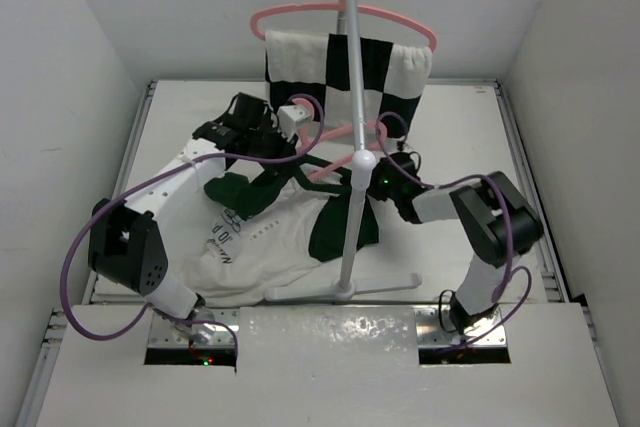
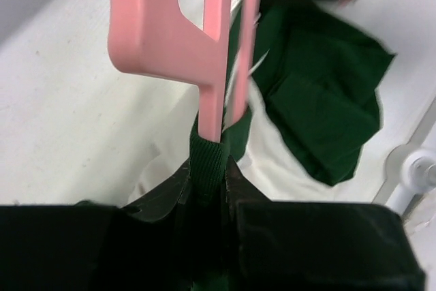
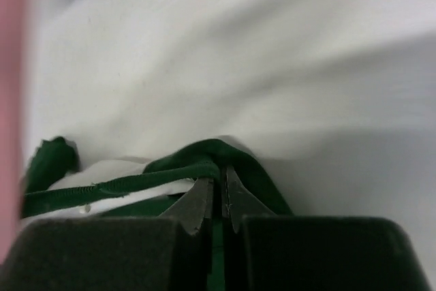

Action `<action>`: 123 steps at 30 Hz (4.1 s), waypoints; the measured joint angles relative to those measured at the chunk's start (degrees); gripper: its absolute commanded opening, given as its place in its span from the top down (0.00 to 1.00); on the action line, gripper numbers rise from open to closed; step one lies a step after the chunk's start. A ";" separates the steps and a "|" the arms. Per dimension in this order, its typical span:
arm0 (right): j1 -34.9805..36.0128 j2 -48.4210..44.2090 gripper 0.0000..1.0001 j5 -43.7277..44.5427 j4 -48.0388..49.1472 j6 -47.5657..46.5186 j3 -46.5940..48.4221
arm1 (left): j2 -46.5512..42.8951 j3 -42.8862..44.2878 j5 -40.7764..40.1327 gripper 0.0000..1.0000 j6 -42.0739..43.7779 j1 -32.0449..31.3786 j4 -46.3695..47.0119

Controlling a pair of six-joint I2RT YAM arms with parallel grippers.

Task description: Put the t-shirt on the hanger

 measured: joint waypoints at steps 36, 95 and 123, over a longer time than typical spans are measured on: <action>-11.63 -26.08 1.00 -5.03 -39.01 -42.51 10.88 | -4.66 -12.11 -15.58 1.00 38.14 -0.79 7.10; 0.83 -21.53 0.28 -43.04 -50.42 -80.87 28.04 | -2.36 6.10 -8.81 1.00 51.28 -5.42 -19.74; -3.21 -12.57 1.00 -52.85 -37.75 -69.96 23.12 | -2.38 9.86 -0.35 0.51 35.08 -1.73 -14.69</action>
